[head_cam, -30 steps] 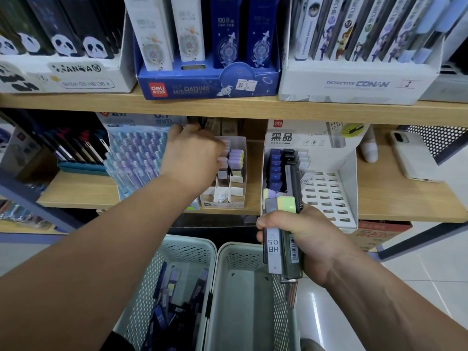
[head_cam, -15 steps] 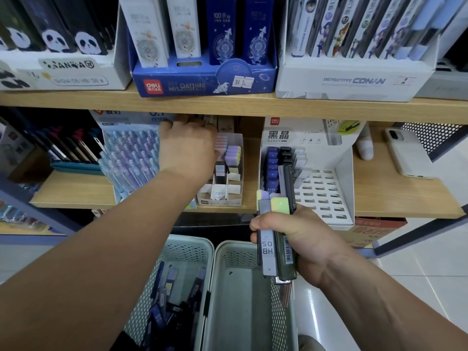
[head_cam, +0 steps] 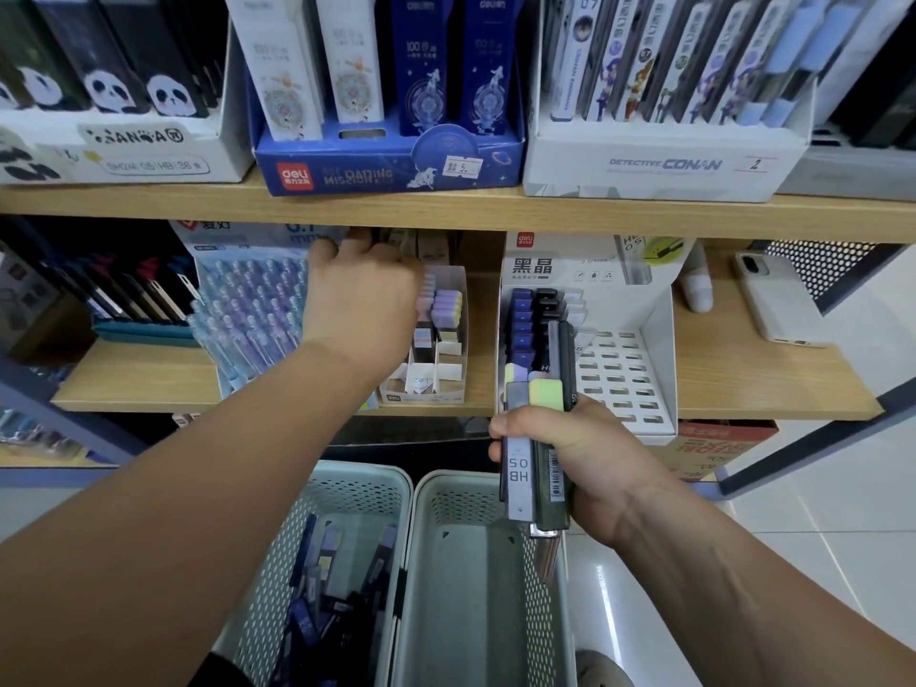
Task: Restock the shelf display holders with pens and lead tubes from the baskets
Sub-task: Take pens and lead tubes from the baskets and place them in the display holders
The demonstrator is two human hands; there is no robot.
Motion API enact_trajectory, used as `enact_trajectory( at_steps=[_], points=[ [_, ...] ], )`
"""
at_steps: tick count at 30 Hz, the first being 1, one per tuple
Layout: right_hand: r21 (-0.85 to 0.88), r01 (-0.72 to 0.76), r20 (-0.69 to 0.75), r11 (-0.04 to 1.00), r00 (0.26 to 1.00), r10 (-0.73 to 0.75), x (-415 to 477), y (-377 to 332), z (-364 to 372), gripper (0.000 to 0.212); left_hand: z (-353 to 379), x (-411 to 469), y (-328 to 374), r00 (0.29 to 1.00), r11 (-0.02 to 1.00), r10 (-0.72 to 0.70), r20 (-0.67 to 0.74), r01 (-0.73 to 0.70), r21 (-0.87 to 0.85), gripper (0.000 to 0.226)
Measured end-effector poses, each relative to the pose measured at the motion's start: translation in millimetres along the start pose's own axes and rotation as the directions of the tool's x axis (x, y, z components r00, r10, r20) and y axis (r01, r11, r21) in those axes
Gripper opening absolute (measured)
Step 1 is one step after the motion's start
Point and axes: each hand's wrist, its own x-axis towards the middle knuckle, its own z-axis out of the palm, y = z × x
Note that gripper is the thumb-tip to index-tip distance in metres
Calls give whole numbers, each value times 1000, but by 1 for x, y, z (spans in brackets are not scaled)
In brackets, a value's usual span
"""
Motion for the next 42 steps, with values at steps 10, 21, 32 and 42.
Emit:
enact_trajectory(
  at_steps=[10, 21, 32, 42],
  points=[
    [-17, 6, 39, 1000, 999, -5, -1, 5, 13, 18, -19, -55, 20, 857, 172, 150, 493, 469, -866, 14],
    [11, -5, 163, 1000, 987, 3, -3, 9, 28, 20, -8, -80, 20, 721, -311, 292, 628, 693, -650, 16],
    [105, -41, 121, 994, 992, 28, 1, 7, 20, 29, -3, -72, 19, 735, -503, 317, 599, 666, -551, 45],
    [123, -97, 92, 988, 992, 86, 2, 7, 8, 34, 2, -67, 17, 755, -468, 299, 583, 649, -600, 20]
  ],
)
